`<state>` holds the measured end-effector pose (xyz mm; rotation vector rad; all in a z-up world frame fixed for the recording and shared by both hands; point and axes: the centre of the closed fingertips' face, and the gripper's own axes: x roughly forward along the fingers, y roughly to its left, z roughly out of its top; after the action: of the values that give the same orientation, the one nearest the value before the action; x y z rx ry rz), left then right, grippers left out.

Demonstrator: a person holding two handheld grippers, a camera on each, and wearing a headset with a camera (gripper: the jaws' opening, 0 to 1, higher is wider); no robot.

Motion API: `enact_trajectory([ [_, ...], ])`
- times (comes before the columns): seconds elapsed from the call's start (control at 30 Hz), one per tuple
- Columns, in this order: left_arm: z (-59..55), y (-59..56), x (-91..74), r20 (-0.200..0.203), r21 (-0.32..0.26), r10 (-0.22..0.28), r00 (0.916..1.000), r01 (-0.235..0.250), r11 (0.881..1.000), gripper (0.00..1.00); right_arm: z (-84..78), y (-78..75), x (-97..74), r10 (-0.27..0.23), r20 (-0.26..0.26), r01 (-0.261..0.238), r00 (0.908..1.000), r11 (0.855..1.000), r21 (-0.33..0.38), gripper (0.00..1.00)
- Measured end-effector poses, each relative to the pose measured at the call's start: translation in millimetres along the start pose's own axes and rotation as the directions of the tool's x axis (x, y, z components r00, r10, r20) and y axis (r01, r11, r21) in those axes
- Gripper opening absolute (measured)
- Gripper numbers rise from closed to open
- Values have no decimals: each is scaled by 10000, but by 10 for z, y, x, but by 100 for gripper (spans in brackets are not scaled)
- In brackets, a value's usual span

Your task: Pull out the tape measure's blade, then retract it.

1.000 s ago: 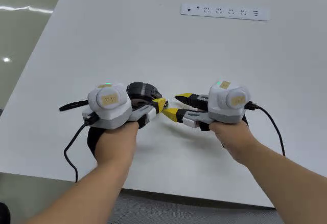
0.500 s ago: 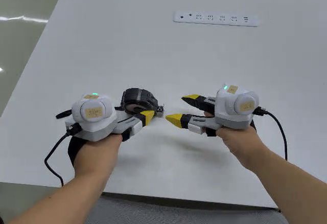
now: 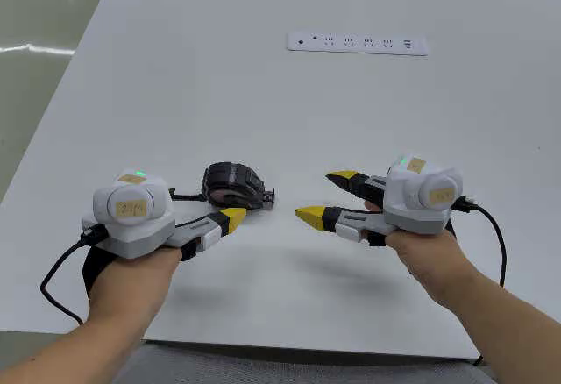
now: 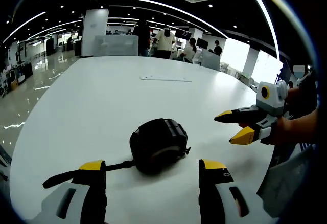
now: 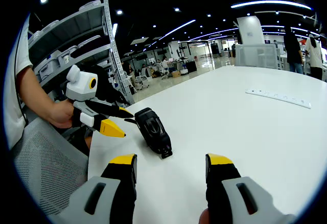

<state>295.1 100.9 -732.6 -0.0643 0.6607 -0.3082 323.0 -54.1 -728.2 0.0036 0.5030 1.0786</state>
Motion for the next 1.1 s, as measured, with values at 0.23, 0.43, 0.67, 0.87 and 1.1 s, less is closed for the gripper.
enact_trajectory([
  [0.23, 5, 4, -95, -19, 328, -368, 9993, 369, 9988, 71, -7, -51, -216, -363, 95, 362, 9993, 9993, 98, 52],
  [0.43, -24, 32, -226, 10, 705, -619, 9981, 616, 9956, 71, -111, -155, -456, -754, -28, 755, 9971, 9969, 227, 53],
  [0.67, -64, 124, -365, -43, 1122, -519, 9986, 521, 9923, 71, -161, -157, -709, -1073, -124, 1076, 9941, 9939, 247, 57],
  [0.87, -116, 136, -484, -96, 1645, -717, 9974, 723, 9837, 71, -214, -149, -896, -1364, -155, 1367, 9905, 9905, 165, 60],
  [1.1, -198, 163, -571, -222, 1652, -835, 9963, 860, 9825, 74, -215, -102, -992, -1510, -110, 1512, 9885, 9885, 100, 64],
])
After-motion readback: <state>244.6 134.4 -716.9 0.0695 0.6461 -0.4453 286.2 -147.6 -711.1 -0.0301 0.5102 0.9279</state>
